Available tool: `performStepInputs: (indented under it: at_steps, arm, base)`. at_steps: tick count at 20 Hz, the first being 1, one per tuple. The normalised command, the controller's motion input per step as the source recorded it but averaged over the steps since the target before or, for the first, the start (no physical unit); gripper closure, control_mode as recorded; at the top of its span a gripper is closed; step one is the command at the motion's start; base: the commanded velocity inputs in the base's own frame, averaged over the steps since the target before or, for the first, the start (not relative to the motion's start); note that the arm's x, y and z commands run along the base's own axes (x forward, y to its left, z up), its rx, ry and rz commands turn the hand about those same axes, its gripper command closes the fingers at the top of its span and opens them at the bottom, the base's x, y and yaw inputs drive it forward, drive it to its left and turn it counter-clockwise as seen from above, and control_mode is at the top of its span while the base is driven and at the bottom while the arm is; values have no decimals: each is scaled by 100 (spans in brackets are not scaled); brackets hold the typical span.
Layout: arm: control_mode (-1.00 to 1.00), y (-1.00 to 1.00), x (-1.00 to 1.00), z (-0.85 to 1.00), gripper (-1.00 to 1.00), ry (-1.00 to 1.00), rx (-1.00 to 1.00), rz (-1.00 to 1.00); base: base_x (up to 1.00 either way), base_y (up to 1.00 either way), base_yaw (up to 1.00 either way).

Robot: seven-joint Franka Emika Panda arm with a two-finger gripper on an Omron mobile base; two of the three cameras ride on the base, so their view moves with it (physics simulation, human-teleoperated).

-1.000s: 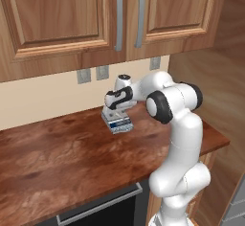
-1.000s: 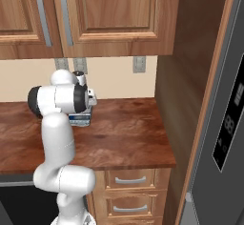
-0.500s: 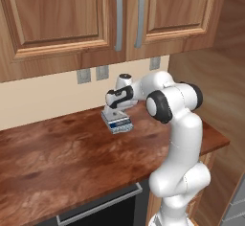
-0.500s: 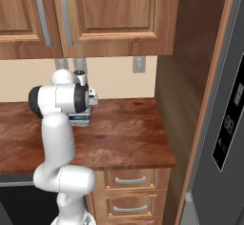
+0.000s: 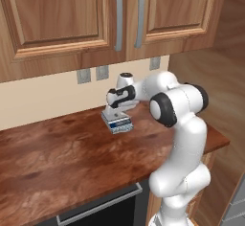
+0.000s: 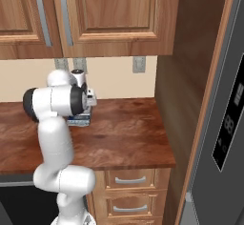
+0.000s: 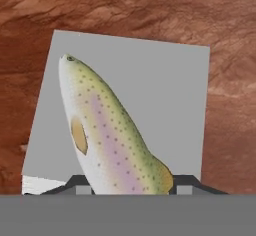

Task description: Take the fish from the fridge and place it on the digital scale on the counter by the fridge. Wait a few seconds for a reading, then move it to the plate on the dining counter.

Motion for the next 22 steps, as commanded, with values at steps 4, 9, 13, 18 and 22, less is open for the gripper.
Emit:
performStepInputs:
  at_steps: [4,9,13,18,22]
  arm:
    - [-100,-26,-88,0,100,-10,2,0]
    - [-100,-27,-93,29,100,-4,1,0]
    - [-100,-31,-100,60,100,-2,0,0]
    - [-100,-35,-100,75,100,0,0,-2]
    - [-100,-37,-100,72,100,0,0,-5]
  base:
    - [0,0,0]
    - [0,0,0]
    - [0,0,0]
    - [0,0,0]
    - [0,0,0]
